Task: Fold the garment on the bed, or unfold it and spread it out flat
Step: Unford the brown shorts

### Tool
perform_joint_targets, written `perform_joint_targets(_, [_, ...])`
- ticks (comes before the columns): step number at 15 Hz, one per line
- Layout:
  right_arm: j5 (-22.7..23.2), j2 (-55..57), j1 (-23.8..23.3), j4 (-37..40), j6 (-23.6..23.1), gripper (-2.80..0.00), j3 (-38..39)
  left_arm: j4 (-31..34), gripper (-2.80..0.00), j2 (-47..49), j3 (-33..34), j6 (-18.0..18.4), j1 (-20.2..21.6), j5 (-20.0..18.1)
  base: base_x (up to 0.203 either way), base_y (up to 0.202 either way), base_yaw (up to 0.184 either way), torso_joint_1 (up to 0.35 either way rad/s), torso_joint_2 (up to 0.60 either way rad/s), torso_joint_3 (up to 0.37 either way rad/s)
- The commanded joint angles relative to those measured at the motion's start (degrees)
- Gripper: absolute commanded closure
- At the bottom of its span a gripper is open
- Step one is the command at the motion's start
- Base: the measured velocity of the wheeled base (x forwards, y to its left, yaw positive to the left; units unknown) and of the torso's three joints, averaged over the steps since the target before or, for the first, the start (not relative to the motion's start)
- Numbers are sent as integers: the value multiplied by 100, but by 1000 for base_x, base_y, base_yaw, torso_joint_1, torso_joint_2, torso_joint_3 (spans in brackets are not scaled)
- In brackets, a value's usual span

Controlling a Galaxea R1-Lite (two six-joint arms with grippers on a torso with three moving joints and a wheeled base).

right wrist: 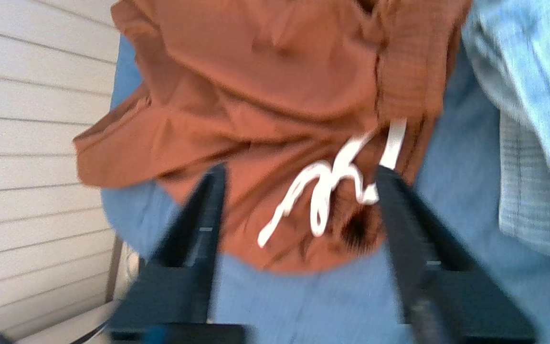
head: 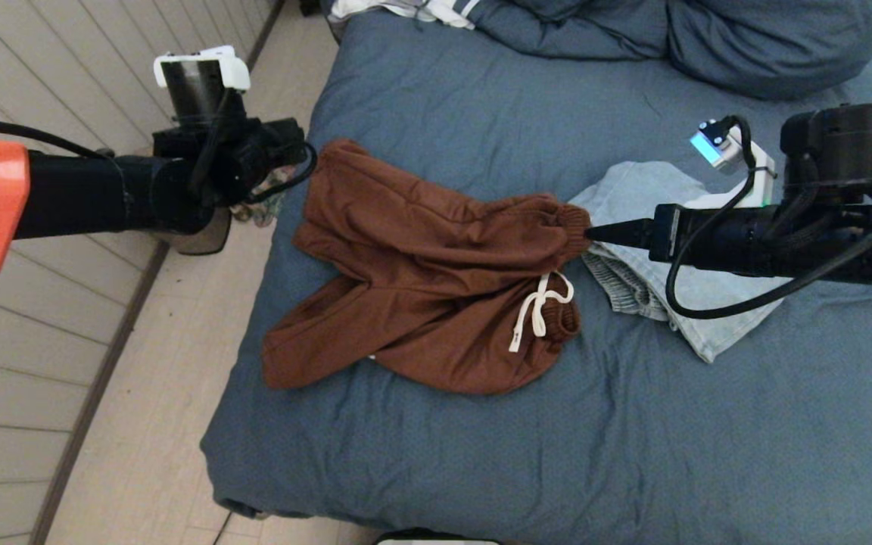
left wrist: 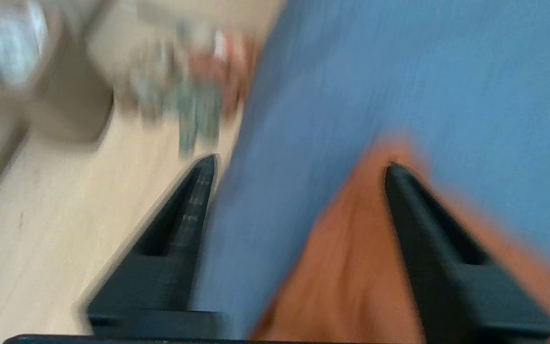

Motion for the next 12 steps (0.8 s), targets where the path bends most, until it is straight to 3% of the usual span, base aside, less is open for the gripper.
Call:
perform_joint_targets(1, [13, -555, 11, 25, 65, 0, 338, -13, 0, -741, 1388, -92, -1, -111, 0, 0, 0, 0, 0, 0])
perform_joint_targets(6, [31, -832, 167, 38, 230, 0, 915, -268, 0, -1929, 4719, -256, -637, -498, 0, 0, 0, 0, 0, 0])
perform_joint_targets(9, [13, -626, 306, 93, 272, 0, 460, -1023, 0, -2269, 5809, -509, -831, -632, 0, 0, 0, 0, 0, 0])
perform_joint_targets(12, [21, -151, 456, 300, 266, 0, 45, -1247, 0, -2187, 6453, -585, -1441, -937, 0, 0, 0, 0, 0, 0])
